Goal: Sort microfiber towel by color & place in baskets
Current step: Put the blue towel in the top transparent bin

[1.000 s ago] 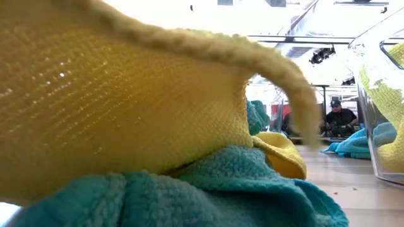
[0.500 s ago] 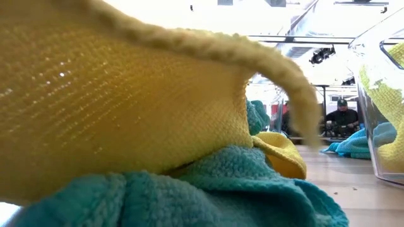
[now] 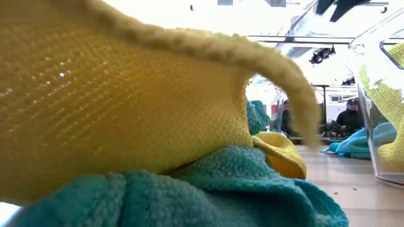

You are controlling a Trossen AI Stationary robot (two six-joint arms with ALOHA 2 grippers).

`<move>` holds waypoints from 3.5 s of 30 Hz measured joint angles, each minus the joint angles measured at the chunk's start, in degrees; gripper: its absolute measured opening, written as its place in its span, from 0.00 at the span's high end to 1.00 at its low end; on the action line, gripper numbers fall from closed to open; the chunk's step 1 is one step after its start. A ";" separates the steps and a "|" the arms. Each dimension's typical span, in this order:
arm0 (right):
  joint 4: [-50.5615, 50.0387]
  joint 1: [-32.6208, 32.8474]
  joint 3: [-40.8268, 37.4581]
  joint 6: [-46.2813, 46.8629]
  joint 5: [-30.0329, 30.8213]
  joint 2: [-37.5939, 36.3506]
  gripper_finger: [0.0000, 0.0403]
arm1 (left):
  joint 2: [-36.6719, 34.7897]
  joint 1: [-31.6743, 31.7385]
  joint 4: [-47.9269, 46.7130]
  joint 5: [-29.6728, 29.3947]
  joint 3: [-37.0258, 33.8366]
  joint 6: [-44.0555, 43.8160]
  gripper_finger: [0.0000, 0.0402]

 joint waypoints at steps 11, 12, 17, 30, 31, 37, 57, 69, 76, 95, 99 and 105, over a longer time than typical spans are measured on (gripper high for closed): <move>19.56 0.62 -30.57 -3.64 2.88 -23.24 0.75 | 2.13 3.83 -0.69 -1.42 1.02 -2.69 0.87; 19.69 0.58 -32.51 -4.14 2.97 -25.60 0.75 | 3.23 3.92 -0.60 -1.54 1.99 -2.47 0.88; 21.11 -0.43 -39.83 -10.65 3.82 -36.68 0.76 | 10.91 4.38 -1.46 -3.41 8.90 -0.09 0.91; 22.98 -5.52 -52.95 -24.91 2.92 -56.43 0.76 | 33.40 6.90 -39.75 -4.25 36.21 -21.76 0.94; 22.98 -5.58 -53.51 -25.55 2.62 -57.36 0.76 | 34.63 6.92 -42.92 -4.36 37.95 -24.56 0.94; 23.00 -5.58 -54.55 -28.77 1.88 -60.62 0.76 | 37.42 6.92 -50.19 -4.38 41.75 -34.91 0.96; 22.99 -5.58 -54.55 -32.10 1.77 -61.97 0.76 | 37.44 9.22 -41.37 0.43 41.55 -44.19 0.66; 22.90 -5.58 -54.55 -32.03 1.23 -61.93 0.76 | 41.44 4.32 -34.79 0.59 41.61 -53.68 0.69; 23.29 -5.55 -54.55 -31.16 -0.66 -61.89 0.76 | 45.27 0.12 -32.97 4.21 43.39 -59.60 0.74; 23.38 -5.56 -54.55 -29.69 -2.38 -61.84 0.76 | 62.90 -3.52 -32.07 12.04 53.37 -64.26 0.77; 23.36 -5.55 -54.55 -31.46 -2.38 -61.84 0.76 | 65.58 -2.74 -30.30 14.01 53.42 -66.10 0.77; 23.36 -5.55 -54.55 -32.51 -2.38 -61.86 0.76 | 69.45 -0.51 -27.66 17.41 53.42 -67.27 0.77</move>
